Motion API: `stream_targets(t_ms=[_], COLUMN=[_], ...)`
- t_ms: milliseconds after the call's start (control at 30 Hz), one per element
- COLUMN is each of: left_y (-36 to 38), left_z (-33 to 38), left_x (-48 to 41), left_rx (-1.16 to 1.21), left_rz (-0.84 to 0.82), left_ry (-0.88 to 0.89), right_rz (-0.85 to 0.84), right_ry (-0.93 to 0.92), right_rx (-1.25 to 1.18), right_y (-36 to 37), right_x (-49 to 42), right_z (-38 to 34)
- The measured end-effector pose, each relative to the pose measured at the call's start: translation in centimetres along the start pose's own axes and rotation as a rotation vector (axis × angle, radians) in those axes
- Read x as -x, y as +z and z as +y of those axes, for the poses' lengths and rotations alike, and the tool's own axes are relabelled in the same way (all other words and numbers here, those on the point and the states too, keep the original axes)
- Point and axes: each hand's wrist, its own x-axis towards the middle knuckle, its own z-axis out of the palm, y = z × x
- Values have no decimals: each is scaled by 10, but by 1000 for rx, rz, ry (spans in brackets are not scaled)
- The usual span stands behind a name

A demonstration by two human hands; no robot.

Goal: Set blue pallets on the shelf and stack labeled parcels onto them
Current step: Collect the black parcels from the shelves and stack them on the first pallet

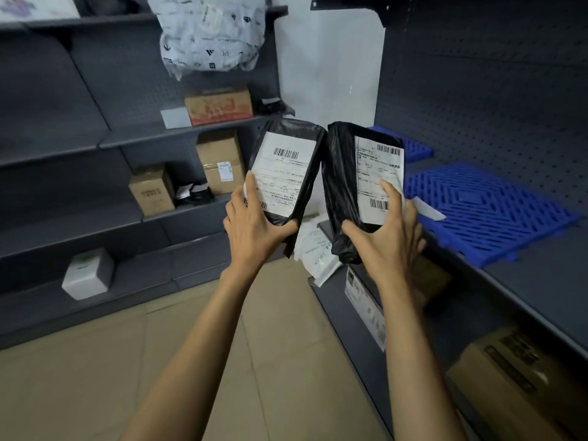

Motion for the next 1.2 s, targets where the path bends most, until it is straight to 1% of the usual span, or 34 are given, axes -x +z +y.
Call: stream_targets(t_ms=[167,367,533,767,1000,1200], left_y=[28,83,135,222,296,350], left_z=[-31,-47,-39,-7,23,43], left_x=[-69,-147,-230,-356,-428,-473], left_rx=[35,93,120,101,74,61], left_rz=[-27,-103,-133,-247,-416,-559], left_ry=[6,9,40,158,336,450], right_rz=[36,69,91,82,133,181], right_ry=[29,56,73,114,282,476], right_rx=[10,93,132,200,281,369], right_y=[63,115,151,166,173,203], right_x=[-37,-107,-192,-325,-381,-405], right_z=[-18,-17,-7,21,52,57])
